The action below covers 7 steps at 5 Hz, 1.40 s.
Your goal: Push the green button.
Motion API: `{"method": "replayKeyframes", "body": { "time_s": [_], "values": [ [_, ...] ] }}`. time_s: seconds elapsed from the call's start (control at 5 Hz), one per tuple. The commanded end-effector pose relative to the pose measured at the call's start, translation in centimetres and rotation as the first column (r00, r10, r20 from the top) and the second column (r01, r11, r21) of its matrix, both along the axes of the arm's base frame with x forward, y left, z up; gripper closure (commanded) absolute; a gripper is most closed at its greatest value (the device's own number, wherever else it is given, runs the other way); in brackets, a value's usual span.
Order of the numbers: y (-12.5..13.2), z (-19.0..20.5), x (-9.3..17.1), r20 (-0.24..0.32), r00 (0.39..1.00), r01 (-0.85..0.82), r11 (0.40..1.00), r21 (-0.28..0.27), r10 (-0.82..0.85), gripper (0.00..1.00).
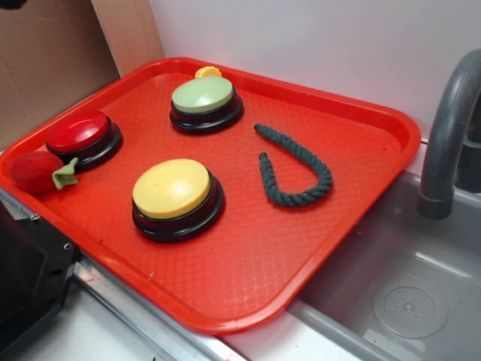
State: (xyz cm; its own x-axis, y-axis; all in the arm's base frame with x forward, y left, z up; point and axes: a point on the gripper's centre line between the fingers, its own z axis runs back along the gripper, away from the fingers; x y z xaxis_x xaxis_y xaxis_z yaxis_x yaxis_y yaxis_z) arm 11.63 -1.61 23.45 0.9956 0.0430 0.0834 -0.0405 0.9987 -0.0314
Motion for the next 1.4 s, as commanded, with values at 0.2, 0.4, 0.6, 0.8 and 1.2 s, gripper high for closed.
{"method": "replayKeyframes", "body": {
  "time_s": [0.2,0.4,0.6,0.8,1.2],
  "values": [
    [2.9,-3.5,5.0,-0.022,1.000,-0.008,1.000,-0.001,0.008,0.00],
    [3.8,-5.2,9.8,0.036,0.999,-0.008,0.999,0.048,0.007,0.00],
    [5.5,-7.8,13.0,0.053,0.998,0.030,0.999,0.013,-0.031,0.00],
    [7.0,-10.6,14.7,0.064,0.997,0.053,0.999,-0.014,-0.052,0.00],
    [7.7,-14.6,17.3,0.071,0.990,0.119,0.993,-0.007,-0.118,0.00]
  ]
}}
